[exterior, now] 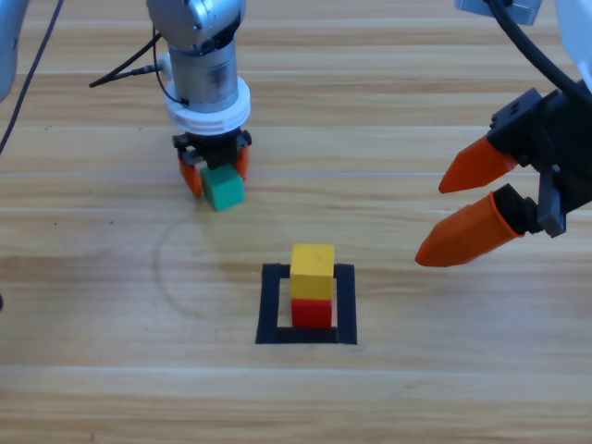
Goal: Stack the blocks in the rectangular block: red at the bottom, yellow in the middle, green on top
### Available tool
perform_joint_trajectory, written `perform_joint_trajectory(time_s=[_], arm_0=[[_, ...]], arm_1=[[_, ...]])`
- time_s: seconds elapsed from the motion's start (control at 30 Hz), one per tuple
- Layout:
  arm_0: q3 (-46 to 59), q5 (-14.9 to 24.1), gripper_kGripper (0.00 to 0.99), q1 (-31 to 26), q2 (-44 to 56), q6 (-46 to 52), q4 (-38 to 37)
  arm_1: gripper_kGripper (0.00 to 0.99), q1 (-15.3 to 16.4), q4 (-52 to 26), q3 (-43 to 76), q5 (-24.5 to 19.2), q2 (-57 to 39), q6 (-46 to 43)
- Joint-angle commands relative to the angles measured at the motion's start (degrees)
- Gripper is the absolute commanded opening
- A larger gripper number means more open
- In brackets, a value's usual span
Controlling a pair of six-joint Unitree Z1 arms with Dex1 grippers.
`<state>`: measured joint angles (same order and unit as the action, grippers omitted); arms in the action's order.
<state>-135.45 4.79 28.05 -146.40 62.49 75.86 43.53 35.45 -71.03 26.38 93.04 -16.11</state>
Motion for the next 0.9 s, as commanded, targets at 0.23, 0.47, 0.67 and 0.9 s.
perform_joint_trajectory(time_s=[0.23, 0.47, 0.67, 0.9], arm_0=[[-0.7, -2.2, 0.331, -0.5, -2.8, -1.1, 0.4], [-0.8, -2.2, 0.256, -0.2, -2.5, -1.9, 0.6], [-1.1, -2.3, 0.054, -0.3, 2.8, -12.0, 1.4], [-1.0, -5.5, 0.0, 3.8, 10.6, -27.7, 4.9]], arm_1=[[0.989, 1.3, -0.3, 2.0, 1.0, 1.3, -0.2], [0.989, 1.3, -0.3, 2.0, 1.1, 1.3, -0.2], [0.989, 1.3, -0.3, 2.0, 1.1, 1.3, -0.2], [0.989, 1.3, -0.3, 2.0, 1.5, 1.5, -0.2]])
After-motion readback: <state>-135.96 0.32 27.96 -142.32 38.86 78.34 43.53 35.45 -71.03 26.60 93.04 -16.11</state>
